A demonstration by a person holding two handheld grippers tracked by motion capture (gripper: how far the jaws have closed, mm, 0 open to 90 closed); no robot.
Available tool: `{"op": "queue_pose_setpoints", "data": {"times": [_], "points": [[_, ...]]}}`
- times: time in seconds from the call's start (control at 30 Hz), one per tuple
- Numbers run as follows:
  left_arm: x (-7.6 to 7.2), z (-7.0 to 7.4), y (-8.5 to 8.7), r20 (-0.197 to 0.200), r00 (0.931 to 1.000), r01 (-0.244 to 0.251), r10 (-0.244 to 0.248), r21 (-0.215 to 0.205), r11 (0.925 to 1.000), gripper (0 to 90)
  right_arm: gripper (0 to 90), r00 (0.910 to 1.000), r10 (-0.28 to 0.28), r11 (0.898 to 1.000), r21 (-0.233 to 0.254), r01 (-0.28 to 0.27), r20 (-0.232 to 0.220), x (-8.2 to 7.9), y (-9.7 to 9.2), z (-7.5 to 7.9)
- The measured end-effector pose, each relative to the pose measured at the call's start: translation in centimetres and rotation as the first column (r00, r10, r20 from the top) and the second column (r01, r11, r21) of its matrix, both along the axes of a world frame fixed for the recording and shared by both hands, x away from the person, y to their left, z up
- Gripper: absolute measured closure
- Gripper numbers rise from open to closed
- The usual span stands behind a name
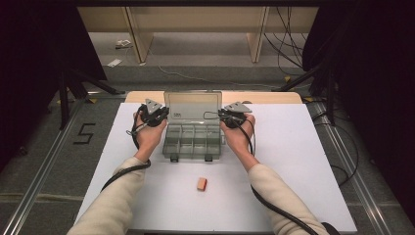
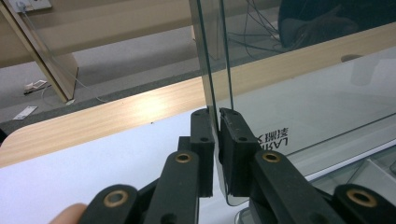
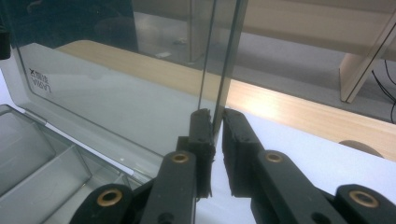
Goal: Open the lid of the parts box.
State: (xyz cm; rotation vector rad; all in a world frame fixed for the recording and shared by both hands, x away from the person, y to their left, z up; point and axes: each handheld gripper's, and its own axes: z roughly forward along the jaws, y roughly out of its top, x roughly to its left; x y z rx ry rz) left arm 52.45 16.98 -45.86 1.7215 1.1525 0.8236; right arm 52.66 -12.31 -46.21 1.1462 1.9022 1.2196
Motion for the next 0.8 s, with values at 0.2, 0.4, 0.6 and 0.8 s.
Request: {"op": "queue_pose_setpoints", "data": {"times": [0.2,0.4,0.6,0.8], "points": [[0.0,-0.4,0.0,-0.014,0.9999,0.002,-0.002,-0.003,1.0000,83.5,82.3,1.0000,0.000,1.000,-0.002,0.000,-0.010,-0.1,-0.1,-0.4],[0.0,-0.9,0.0,-0.028,0.9996,0.002,-0.002,-0.006,1.0000,83.5,82.2,0.9998,0.001,1.000,-0.005,-0.001,-0.022,-0.1,0.0,-0.8],[0.0,-1.1,0.0,-0.035,0.9994,0.003,-0.003,-0.004,1.0000,83.5,82.1,0.9997,0.001,1.000,-0.007,-0.001,-0.026,-0.1,0.0,-1.0],[0.1,-1.3,0.0,-0.046,0.9989,0.002,-0.002,0.001,1.0000,83.3,82.0,0.9995,0.000,1.000,-0.010,0.000,-0.033,0.0,-0.1,-1.3]]}}
